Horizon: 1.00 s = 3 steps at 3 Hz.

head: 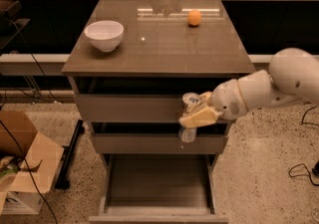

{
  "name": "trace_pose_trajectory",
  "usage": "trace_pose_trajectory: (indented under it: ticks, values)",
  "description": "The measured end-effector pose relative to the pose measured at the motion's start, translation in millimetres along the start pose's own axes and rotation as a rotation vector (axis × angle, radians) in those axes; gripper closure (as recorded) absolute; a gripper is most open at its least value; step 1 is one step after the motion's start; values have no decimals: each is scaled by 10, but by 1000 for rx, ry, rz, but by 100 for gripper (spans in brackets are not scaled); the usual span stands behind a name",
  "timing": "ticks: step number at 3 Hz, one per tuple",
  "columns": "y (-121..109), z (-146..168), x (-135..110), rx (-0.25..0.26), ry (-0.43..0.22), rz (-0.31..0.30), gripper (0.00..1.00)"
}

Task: Place redbull can into bottom drawer

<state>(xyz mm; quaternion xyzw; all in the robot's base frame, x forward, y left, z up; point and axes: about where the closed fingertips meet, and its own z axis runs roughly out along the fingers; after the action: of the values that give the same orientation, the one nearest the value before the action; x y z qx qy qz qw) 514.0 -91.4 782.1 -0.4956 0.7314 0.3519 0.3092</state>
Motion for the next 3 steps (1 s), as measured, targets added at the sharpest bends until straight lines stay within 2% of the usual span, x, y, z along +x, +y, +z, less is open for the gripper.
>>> trace_pose_trajectory:
  ticks: [1,2,3]
  values:
    - [-152,412,659,14,42,184,100]
    - [-147,413,637,17,45,177,100]
    - [-191,593,704,45,102,152,100]
